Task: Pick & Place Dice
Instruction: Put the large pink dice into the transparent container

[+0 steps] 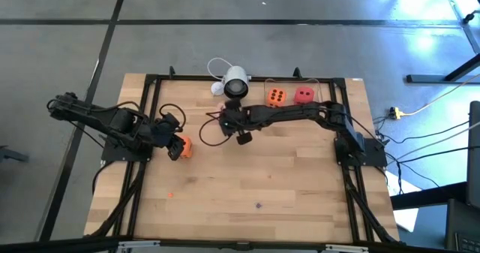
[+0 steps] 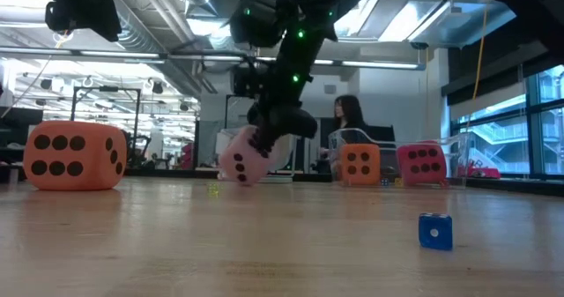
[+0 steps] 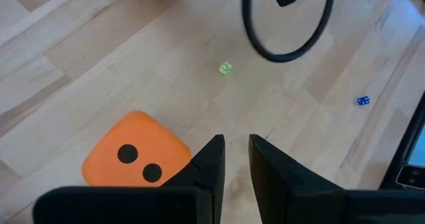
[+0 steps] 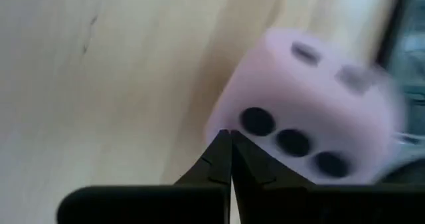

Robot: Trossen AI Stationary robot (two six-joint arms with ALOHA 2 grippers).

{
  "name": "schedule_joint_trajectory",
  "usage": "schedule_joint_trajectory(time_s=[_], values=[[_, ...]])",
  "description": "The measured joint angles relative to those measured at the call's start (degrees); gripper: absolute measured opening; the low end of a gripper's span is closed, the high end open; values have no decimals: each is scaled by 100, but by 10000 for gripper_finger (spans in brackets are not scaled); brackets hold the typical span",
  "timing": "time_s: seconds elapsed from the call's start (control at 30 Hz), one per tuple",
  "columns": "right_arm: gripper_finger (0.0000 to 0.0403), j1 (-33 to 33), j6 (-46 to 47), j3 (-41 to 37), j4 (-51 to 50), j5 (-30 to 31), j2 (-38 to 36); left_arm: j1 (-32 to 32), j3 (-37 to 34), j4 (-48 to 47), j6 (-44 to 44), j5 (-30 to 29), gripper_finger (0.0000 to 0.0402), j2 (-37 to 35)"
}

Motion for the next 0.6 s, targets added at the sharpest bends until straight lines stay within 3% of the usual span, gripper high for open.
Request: schedule_joint_trajectory(time_s=[0.37,0.6], values=[[0,183,906,2,-591,107,-231,0,0,30,-13,2,63,0],[0,322,1308,197,-520,-170,-795,0,0,30,17,-22,63,0]])
